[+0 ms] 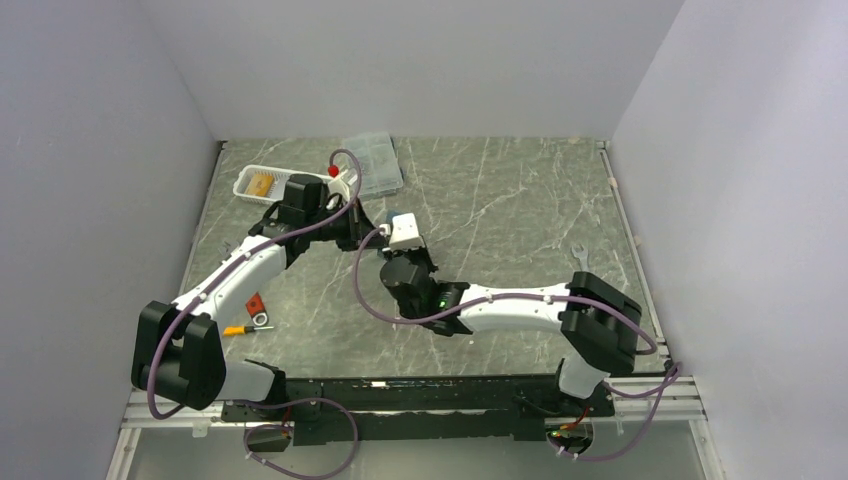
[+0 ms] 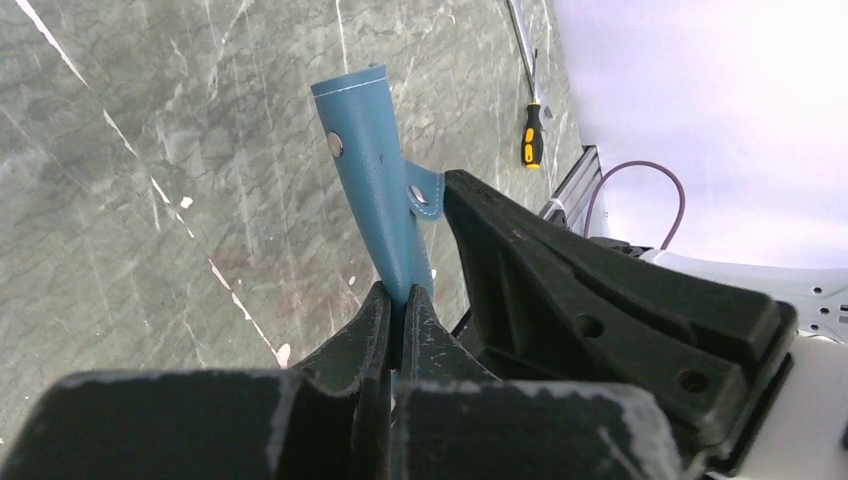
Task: Put the credit cards into the card holder
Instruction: Open the card holder.
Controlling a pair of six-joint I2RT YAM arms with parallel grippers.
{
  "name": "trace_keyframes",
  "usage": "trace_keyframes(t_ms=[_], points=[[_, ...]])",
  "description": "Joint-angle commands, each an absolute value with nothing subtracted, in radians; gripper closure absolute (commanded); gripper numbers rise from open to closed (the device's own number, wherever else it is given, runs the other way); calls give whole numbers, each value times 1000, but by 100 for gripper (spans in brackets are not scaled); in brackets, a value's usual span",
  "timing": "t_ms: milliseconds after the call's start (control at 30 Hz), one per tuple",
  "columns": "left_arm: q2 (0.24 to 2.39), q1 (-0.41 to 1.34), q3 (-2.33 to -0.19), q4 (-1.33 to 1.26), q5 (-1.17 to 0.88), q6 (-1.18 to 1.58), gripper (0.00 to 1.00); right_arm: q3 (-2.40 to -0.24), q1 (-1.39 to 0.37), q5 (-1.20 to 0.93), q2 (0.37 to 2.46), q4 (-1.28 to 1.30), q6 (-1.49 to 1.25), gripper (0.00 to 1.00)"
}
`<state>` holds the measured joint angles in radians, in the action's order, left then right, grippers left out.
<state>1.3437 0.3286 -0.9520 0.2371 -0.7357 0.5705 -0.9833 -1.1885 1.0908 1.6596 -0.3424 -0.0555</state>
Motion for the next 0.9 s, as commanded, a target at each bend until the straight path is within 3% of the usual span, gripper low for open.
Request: trace_keyframes(t_ms=[0,333,500,567,667,767,867], points=[[1328,342,-942,297,-822,586,100,-1015,-1139,1131,1571,-314,-174,100],[1321,338,-942,304,-817,585,100,-969,-1081,1091,1496,-144,-464,100],[1321,335,-942,307,-812,583,100,-964,-1081,1026,1458,-149,-397,99],[1321,330,-944,313,-809,581,100,-955,-1090,969,1421,-155,-351,63],[1320,328,-939,306,-808,583,100,-923,-1103,852,1363,-167,-273,32],[1320,326,-938,306,-806,582,100,-937,-1110,756,1349,-93,-225,19],[1319,325,-940,311,-803,577,100,-968,-1122,742,1375,-6,-206,15]])
